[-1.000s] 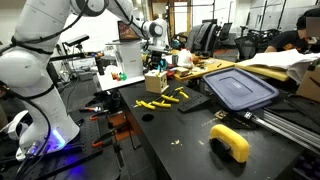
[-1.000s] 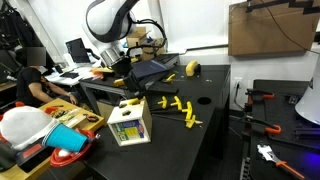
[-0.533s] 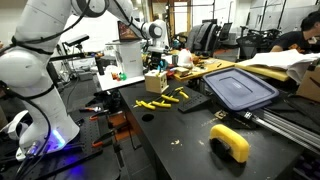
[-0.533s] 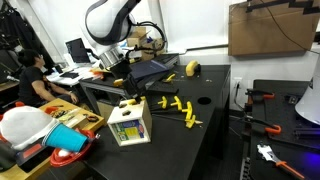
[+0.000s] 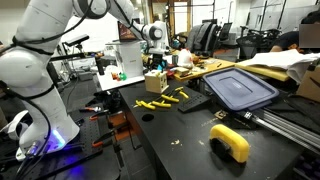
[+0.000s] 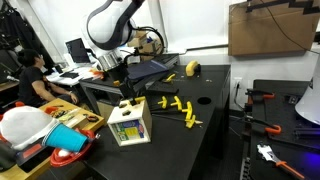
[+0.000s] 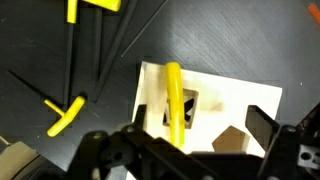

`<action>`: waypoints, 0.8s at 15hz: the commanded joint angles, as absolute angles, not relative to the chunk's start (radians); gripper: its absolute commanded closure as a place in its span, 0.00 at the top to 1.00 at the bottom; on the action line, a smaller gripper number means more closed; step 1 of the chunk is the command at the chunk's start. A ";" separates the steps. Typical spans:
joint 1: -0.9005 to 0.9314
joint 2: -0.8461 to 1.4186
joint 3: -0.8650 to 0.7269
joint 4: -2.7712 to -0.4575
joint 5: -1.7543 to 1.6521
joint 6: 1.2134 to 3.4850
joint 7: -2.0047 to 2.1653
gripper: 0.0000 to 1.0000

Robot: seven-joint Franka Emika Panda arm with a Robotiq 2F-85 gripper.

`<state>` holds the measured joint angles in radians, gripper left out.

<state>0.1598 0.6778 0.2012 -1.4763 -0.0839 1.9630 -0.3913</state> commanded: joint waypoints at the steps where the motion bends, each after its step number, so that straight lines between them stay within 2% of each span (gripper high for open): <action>1: 0.163 0.682 0.192 -1.472 -0.098 1.977 -0.400 1.00; 2: 0.163 0.682 0.191 -1.473 -0.100 1.977 -0.399 0.80; 12: 0.155 0.675 0.183 -1.472 -0.106 1.974 -0.399 0.05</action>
<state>0.1548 0.6849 0.1871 -1.4673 -0.0981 1.9662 -0.3913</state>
